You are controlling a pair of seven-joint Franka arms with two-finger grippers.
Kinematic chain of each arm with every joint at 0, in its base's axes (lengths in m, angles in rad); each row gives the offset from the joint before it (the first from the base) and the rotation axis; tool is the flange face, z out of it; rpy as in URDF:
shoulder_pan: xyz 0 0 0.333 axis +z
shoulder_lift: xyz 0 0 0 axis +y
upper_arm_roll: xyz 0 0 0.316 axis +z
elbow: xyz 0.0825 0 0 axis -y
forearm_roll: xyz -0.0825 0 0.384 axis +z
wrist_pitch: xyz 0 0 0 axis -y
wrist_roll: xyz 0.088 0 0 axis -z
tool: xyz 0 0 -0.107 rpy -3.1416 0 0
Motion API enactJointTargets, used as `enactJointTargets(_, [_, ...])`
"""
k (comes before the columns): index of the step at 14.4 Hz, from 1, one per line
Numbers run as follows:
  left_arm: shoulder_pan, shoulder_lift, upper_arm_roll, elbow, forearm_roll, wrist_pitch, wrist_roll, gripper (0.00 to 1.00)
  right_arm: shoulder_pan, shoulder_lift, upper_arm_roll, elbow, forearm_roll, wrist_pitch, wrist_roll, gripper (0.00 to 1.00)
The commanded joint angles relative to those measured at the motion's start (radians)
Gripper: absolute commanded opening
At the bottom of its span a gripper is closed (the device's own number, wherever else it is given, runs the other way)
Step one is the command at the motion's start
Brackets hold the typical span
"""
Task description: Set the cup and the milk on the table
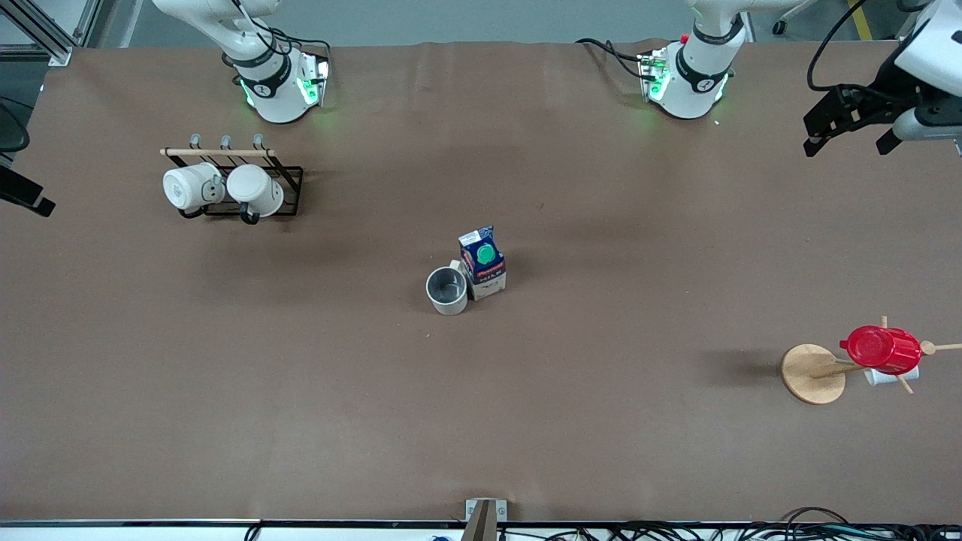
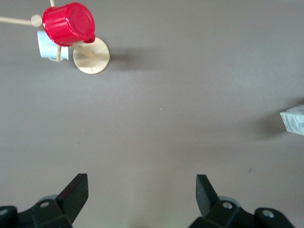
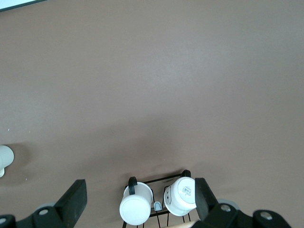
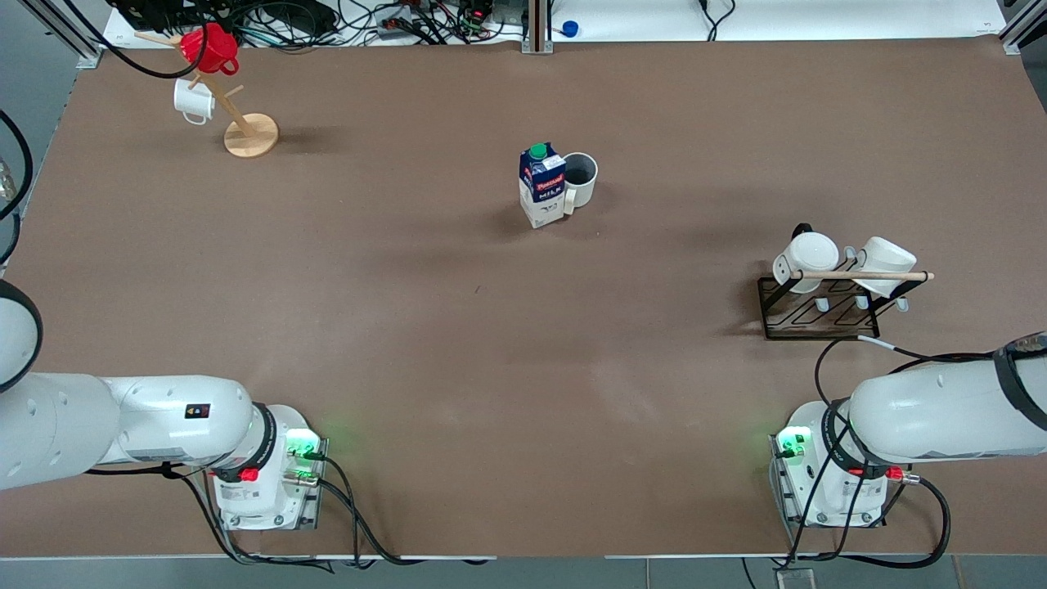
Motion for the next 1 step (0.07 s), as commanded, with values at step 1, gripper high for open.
enactJointTargets(1, [0.003, -0.003, 0.002, 0.005, -0.018, 0.007, 0.038, 1.00, 0.018, -0.070, -0.017, -0.085, 0.018, 0.035, -0.009, 1.00])
